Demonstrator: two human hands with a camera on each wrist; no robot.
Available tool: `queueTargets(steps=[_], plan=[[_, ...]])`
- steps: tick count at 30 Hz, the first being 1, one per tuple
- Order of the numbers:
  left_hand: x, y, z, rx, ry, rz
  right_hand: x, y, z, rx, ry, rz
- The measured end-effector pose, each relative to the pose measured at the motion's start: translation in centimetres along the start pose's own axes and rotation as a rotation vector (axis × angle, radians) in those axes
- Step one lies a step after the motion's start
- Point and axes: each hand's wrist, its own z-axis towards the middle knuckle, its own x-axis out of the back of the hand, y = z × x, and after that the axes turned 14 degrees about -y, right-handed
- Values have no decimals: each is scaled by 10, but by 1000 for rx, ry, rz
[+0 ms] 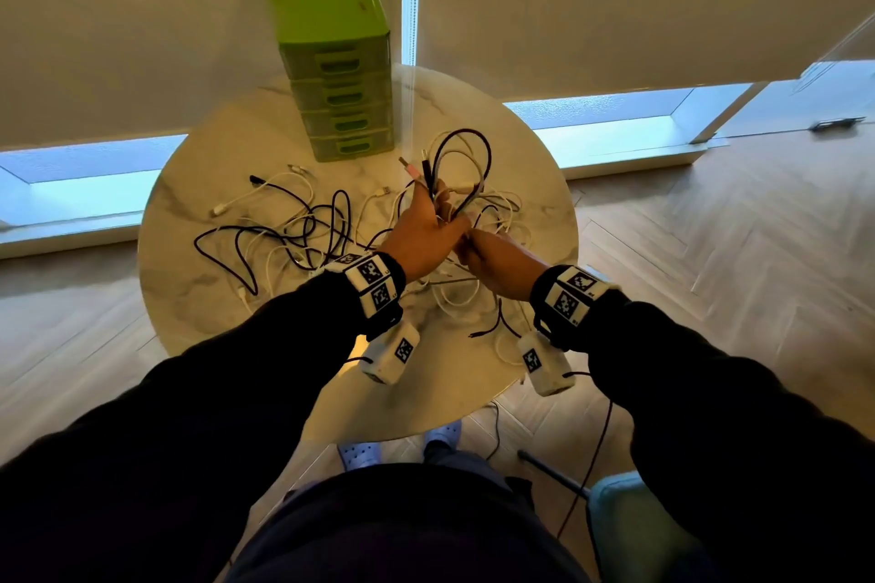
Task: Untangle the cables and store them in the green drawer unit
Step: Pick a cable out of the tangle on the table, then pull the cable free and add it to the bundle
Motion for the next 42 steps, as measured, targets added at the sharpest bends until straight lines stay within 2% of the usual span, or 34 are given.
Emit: queueTargets(steps=[3,6,9,13,17,20,23,26,30,33,36,39,42], plan=[[5,0,7,-22,76,67,2,-4,-6,33,-34,109],[18,5,9,-30,144,68,-3,11,-17,68,-165,162],[42,8,16,-43,231,20,-19,48,-24,-65,-265,123],[70,23,17,-38,302,9,-33,88,-30,-142,-193,208],[83,29,19,-63,348,-37,-25,92,-23,-185,-67,207],[83,25,17,-56,340,-31,-12,83,-13,-133,12,216],[77,23,12,-70,315,25,4,80,-6,-148,66,232],[75,24,8,-74,323,55,21,78,-6,-180,-26,215],[79,29,10,-81,324,65,38,77,-15,-241,-130,76],[88,34,14,-87,368,81,40,90,-27,-343,-245,-2],[95,40,12,-104,417,76,33,103,-36,-436,-263,-67],[89,47,5,-135,352,81,30,96,-33,-462,-189,1],[70,43,-1,-109,161,165,35,81,-20,-408,-116,124]])
